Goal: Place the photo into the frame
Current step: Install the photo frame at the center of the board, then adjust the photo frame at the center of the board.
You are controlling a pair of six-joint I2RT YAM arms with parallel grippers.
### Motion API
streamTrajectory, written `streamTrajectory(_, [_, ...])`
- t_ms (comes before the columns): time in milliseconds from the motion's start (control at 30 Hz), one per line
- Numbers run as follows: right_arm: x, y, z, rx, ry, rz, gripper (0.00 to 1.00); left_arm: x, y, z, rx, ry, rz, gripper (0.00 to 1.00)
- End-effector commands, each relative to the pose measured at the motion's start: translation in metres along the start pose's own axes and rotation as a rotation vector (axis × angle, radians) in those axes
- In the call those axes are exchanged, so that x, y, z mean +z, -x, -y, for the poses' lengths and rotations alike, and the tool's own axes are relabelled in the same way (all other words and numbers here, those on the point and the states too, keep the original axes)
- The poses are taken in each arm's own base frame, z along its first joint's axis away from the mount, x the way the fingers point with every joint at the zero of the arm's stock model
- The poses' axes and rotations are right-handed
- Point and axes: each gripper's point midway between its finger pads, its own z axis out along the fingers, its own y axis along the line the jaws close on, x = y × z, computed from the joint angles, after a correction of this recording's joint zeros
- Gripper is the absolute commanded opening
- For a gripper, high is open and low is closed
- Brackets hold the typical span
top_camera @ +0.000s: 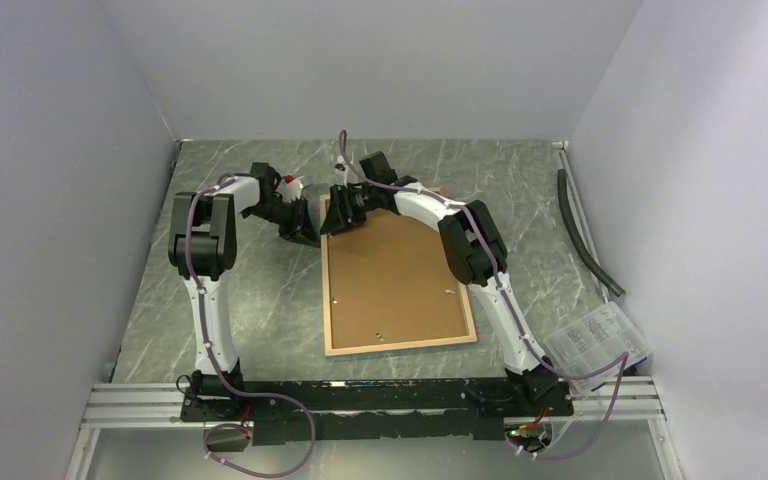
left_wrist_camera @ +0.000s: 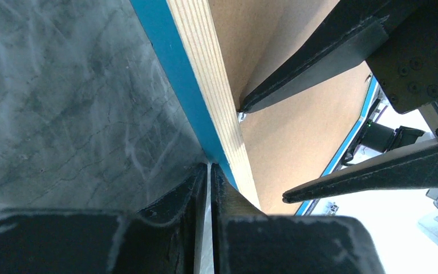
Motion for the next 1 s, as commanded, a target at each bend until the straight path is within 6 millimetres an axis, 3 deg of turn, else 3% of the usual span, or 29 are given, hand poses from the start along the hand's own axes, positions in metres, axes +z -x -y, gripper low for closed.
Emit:
streamTrajectory(0, [0.017,-0.023,-0.032,-0.059,0.127,-0.093,0.54,0.001,0.015,0.018,0.058,-0.055,0.029,0.13])
streamTrajectory(100, [0.008,-0.015,-0.024,-0.082,0.031,-0.053,0.57,0.0,0.014,0.019,0.051,-0.054,0.024,0.13])
streamTrajectory(267, [-0.037,0.008,-0.031,-0.115,-0.101,0.153,0.67,-0.016,0.005,0.021,0.062,-0.042,0.027,0.13])
streamTrajectory(400, [-0.052,-0.014,-0.029,-0.034,-0.207,0.208,0.76,-0.035,-0.005,0.018,0.062,-0.034,0.022,0.15])
streamTrajectory(467, [-0.068,-0.014,-0.021,0.01,-0.269,0.265,0.84,-0.045,-0.012,0.018,0.078,-0.022,0.017,0.2])
streamTrajectory(567, [-0.113,-0.017,0.004,0.14,-0.428,0.358,0.91,-0.053,-0.027,0.02,0.116,0.001,-0.012,0.27])
streamTrajectory(733, [-0.216,-0.042,0.068,0.412,-0.755,0.521,1.0,-0.054,-0.05,0.027,0.213,0.035,-0.08,0.29])
streamTrajectory(833, [-0.257,-0.049,0.097,0.506,-0.86,0.586,1.0,-0.044,-0.068,0.026,0.286,0.087,-0.141,0.27])
streamTrajectory(967, [-0.28,-0.049,0.122,0.574,-0.931,0.63,1.0,-0.031,-0.095,0.018,0.36,0.15,-0.225,0.23])
